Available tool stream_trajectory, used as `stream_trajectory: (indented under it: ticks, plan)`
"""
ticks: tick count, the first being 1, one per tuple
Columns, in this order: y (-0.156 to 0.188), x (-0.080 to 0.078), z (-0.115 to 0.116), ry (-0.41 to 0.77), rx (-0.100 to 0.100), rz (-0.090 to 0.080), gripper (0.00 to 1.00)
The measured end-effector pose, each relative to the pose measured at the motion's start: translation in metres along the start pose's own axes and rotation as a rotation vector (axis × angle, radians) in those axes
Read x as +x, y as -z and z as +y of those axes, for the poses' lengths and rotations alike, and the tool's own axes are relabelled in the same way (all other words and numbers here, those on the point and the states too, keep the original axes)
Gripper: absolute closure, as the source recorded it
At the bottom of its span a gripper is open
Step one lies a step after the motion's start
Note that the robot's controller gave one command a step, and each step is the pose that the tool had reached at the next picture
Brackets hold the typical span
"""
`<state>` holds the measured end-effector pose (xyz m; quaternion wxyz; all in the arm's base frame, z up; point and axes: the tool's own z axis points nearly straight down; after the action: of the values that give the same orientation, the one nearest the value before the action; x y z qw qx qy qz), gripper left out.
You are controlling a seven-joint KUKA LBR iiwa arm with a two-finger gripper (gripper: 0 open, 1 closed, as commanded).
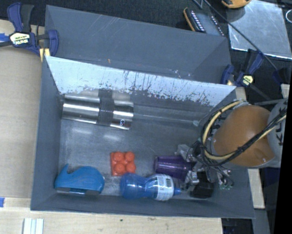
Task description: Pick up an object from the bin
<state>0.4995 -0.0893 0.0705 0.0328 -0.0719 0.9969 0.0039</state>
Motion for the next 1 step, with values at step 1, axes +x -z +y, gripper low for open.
stream_trajectory:
  ticks: [1]
  plan:
    - [0.0,0.0,0.0,0.0,0.0,0.0,1.0]
